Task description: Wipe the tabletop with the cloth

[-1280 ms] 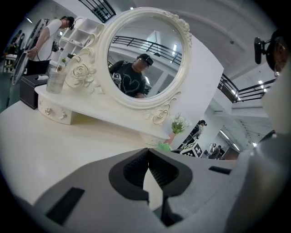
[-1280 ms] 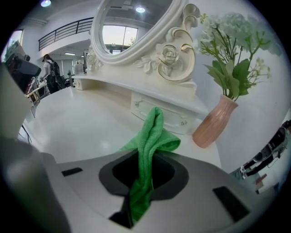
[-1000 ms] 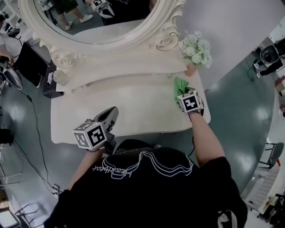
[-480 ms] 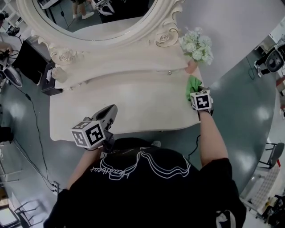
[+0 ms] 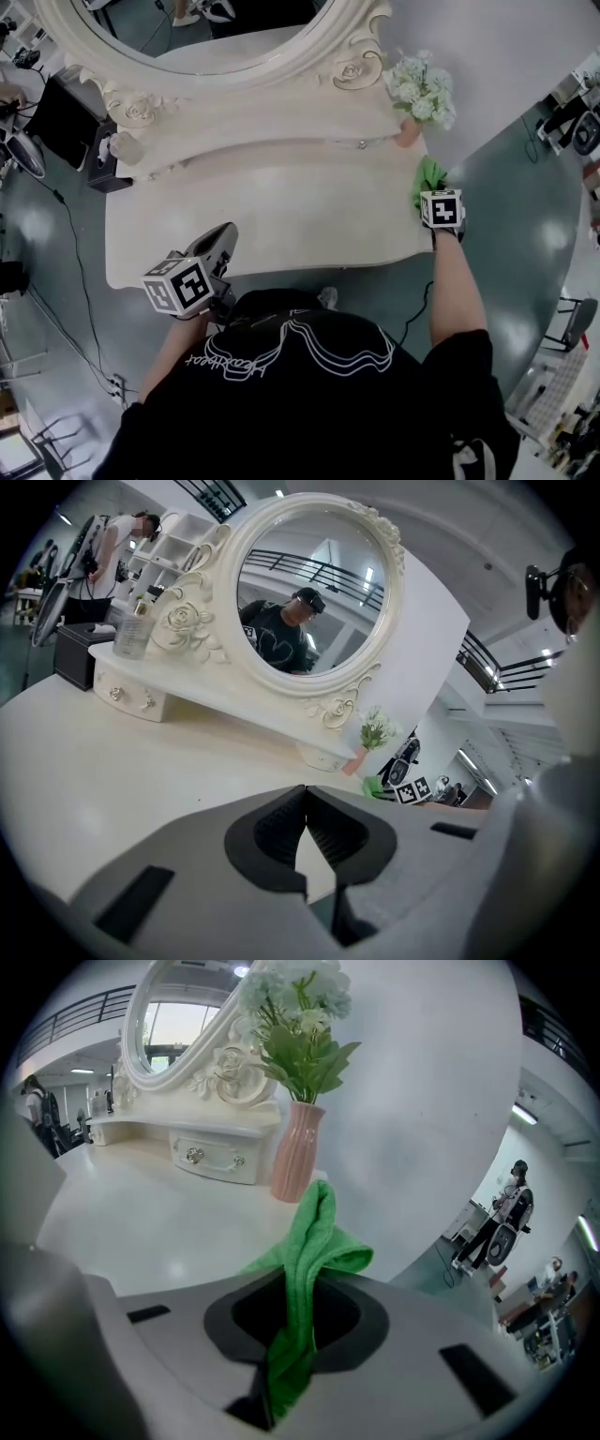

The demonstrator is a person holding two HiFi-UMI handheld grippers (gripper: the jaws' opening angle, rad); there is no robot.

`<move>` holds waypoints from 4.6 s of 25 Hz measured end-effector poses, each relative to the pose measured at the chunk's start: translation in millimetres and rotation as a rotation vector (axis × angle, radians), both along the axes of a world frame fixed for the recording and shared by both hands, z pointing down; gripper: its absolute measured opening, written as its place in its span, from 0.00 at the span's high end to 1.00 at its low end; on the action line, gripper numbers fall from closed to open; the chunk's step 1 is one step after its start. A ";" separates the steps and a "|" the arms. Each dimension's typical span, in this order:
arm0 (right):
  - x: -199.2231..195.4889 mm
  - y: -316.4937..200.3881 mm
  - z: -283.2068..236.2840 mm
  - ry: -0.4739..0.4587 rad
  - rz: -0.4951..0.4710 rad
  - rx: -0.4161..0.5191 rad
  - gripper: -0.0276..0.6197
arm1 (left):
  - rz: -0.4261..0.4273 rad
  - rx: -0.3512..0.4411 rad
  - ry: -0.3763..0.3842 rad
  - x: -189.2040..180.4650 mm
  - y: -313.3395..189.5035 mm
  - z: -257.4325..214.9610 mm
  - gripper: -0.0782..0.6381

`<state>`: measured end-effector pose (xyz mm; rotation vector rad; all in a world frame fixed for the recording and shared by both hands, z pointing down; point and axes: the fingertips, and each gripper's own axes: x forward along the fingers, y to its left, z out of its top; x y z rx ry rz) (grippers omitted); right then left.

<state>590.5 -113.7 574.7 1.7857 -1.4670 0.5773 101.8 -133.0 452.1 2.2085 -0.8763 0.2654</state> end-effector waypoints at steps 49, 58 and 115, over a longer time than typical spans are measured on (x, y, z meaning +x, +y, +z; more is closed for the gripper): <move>-821.1 -50.4 -83.6 -0.662 -0.882 0.068 0.87 | -0.268 -0.022 -0.007 -434.8 1.2 10.7 0.88; -896.2 -63.9 -54.1 -0.591 -0.925 0.019 0.87 | -0.318 -0.015 0.019 -486.6 6.5 10.1 0.89; -829.4 -74.2 4.9 -0.364 -0.842 -0.087 0.87 | -0.183 -0.086 0.060 -440.8 -13.7 28.9 0.88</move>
